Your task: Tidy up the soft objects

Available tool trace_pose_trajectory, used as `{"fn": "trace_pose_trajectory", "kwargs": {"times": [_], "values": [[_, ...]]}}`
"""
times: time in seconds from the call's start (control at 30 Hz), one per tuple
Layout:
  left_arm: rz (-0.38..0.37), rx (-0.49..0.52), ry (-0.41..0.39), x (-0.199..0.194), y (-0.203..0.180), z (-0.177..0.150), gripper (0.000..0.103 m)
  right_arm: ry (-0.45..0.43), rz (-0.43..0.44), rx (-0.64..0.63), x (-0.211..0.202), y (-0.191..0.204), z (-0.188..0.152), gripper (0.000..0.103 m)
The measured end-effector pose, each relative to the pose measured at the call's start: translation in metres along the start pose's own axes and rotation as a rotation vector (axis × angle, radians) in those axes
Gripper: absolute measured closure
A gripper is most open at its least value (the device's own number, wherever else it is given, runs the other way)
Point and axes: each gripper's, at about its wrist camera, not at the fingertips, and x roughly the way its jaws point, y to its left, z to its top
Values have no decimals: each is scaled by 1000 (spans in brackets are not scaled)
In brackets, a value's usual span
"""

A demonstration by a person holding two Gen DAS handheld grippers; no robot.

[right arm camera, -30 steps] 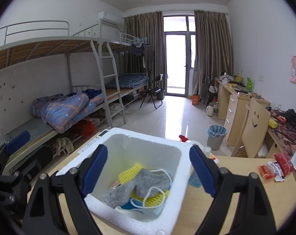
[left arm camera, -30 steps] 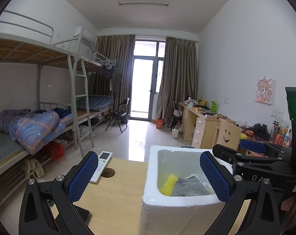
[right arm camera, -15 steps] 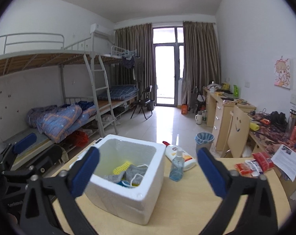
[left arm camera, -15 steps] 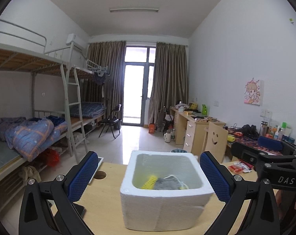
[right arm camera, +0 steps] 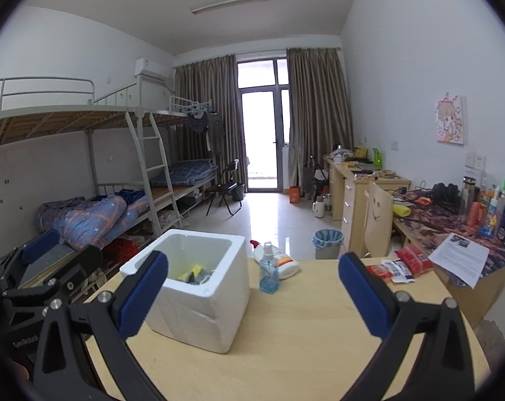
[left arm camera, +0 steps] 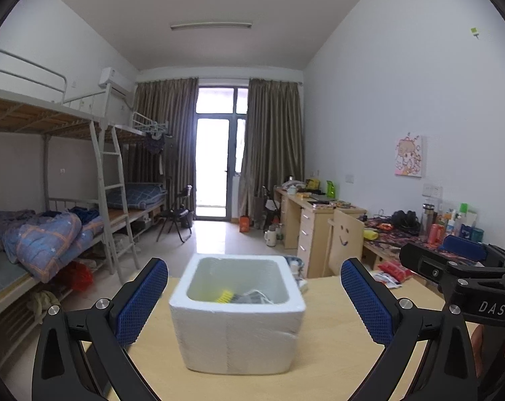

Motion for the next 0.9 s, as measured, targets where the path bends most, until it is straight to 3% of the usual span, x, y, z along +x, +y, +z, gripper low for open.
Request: {"fn": "trace_pose_trajectory", "kwargs": {"times": [0.47,0.63,0.9], "values": [[-9,-9,-39,-48,-25,-10,0,-46,-31,13,-52,-12,-22,0],[-1,-3,-68,-66,-32,-26,0,-61,-20,15,-65,-13,-37,0],[3,-10,-35,-80,-36,-58,0,-77,17,25,-80,-19,-61,0]]}}
